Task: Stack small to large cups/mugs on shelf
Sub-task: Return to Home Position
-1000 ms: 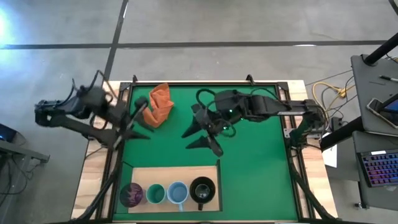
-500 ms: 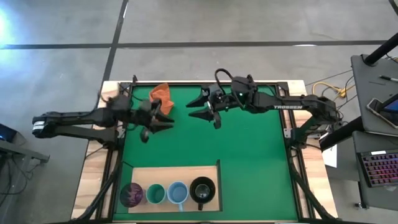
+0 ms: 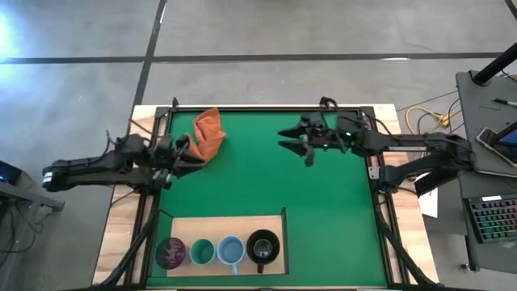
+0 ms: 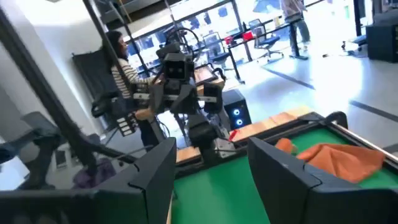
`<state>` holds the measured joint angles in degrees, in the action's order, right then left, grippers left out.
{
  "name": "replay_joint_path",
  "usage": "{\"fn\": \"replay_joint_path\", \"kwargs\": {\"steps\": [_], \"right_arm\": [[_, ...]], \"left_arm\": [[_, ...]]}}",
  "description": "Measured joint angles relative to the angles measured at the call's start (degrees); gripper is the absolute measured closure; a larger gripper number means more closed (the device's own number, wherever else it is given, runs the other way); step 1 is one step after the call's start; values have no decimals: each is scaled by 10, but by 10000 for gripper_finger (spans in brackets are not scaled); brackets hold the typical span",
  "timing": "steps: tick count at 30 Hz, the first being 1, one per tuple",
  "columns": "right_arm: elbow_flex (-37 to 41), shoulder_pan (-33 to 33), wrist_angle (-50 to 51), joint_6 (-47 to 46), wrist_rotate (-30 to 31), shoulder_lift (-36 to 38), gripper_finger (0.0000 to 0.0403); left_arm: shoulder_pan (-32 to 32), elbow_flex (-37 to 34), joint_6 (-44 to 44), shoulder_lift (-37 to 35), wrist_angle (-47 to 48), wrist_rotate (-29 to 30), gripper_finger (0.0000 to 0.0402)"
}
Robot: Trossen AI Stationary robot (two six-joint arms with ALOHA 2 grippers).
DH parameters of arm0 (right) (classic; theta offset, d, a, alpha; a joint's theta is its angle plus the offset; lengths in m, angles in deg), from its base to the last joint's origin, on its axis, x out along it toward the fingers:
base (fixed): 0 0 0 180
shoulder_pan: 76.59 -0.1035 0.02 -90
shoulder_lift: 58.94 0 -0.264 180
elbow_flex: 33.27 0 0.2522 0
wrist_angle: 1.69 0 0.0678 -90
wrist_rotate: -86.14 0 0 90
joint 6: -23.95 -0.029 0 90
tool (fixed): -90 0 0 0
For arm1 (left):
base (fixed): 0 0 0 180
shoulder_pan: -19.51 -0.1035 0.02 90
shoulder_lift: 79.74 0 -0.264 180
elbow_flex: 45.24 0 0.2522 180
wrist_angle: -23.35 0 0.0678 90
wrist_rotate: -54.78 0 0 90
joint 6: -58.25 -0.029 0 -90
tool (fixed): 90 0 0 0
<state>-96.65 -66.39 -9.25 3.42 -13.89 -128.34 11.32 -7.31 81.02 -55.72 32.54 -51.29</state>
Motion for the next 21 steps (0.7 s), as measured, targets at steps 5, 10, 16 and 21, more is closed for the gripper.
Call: {"fn": "replay_joint_path", "kwargs": {"steps": [5,10,16,21], "right_arm": [[83,-1,-4,-5,0,92,211],[156,0,-26,-20,2,158,211],[227,-1,-69,-20,40,192,211],[281,0,-150,-22,67,186,211]], "left_arm": [[0,-51,24,-90,-6,61,303],[0,-113,24,-159,-2,63,303],[0,-179,39,-213,-6,61,303],[0,-230,98,-226,-3,60,303]]}}
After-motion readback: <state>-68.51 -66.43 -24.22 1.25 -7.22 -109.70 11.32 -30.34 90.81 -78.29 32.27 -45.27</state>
